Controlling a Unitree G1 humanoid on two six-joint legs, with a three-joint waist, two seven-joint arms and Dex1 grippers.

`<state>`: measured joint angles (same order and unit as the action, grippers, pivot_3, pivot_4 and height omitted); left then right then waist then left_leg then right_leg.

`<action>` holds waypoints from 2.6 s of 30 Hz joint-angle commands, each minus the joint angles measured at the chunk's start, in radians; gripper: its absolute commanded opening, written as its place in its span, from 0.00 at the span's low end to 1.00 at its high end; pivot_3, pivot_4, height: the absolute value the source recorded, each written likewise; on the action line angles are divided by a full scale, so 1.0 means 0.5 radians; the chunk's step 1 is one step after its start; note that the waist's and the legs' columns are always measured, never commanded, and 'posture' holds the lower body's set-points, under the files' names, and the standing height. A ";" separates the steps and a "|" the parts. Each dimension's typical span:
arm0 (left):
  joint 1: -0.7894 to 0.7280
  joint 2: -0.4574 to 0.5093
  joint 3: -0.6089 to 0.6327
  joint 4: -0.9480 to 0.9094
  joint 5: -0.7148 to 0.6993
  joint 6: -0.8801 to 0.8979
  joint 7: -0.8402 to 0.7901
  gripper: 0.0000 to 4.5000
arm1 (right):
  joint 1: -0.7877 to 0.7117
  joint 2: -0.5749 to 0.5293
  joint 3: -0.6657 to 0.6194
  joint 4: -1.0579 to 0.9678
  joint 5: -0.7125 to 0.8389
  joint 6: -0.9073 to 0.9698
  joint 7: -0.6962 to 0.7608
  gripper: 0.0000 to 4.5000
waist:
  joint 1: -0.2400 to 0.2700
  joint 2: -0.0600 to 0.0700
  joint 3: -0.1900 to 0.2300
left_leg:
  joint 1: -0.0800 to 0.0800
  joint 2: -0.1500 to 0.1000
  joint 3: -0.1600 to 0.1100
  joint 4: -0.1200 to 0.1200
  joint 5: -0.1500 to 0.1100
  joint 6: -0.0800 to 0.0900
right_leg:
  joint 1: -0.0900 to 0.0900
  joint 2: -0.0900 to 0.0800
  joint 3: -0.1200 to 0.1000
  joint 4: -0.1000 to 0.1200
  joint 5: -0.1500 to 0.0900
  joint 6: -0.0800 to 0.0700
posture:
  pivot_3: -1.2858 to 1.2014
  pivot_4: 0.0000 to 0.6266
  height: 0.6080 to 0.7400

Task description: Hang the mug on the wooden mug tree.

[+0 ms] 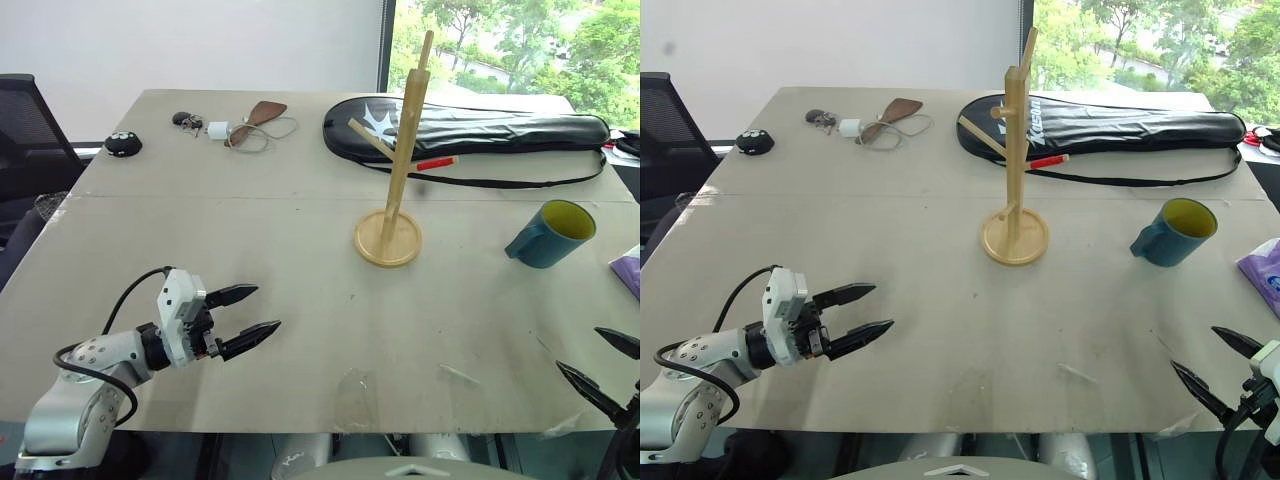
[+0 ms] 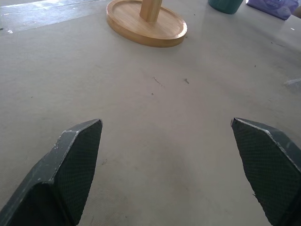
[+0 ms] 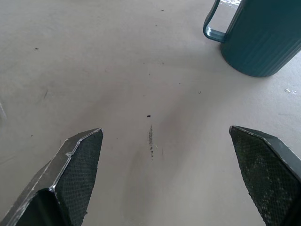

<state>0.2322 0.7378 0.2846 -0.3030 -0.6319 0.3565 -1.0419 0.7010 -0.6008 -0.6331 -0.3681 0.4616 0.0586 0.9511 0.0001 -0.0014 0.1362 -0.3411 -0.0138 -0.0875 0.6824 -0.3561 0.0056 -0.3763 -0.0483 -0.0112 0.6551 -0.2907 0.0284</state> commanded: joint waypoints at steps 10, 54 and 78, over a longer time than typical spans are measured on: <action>-0.295 -0.001 0.022 -0.165 -0.342 0.016 -0.277 1.00 | -0.293 0.164 0.247 -0.460 -0.087 0.386 -0.622 0.97 | 0.010 0.001 -0.001 | -0.002 -0.001 0.000 0.001 0.000 0.000 | -0.003 0.001 0.000 0.002 0.000 0.000 | 0.52 0.24 1.00; -0.228 0.003 0.098 -0.478 -0.562 0.003 -0.269 1.00 | -1.546 0.402 0.819 0.211 -0.321 0.852 -1.220 0.45 | -0.028 0.002 0.000 | -0.004 -0.001 0.001 0.002 0.000 -0.001 | -0.006 0.004 0.000 0.003 0.000 0.000 | 0.52 0.24 1.00; -0.123 -0.339 0.243 -0.453 -0.667 -0.251 -0.182 1.00 | -2.272 -0.459 0.863 -0.093 0.297 1.559 -0.516 0.01 | -0.020 0.002 0.001 | -0.007 0.000 -0.003 0.003 0.000 0.000 | -0.006 0.003 -0.004 0.000 0.001 0.001 | 0.52 0.24 1.00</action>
<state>0.1640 0.5621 0.3818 -0.5011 -0.9449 0.2382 -1.1384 -0.3964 -0.8114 -0.2035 -0.3938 0.5742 0.7825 0.6809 -0.0098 -0.0004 0.1369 -0.3450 -0.0140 -0.0892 0.6839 -0.3559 0.0054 -0.3791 -0.0470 -0.0131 0.6545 -0.2904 0.0288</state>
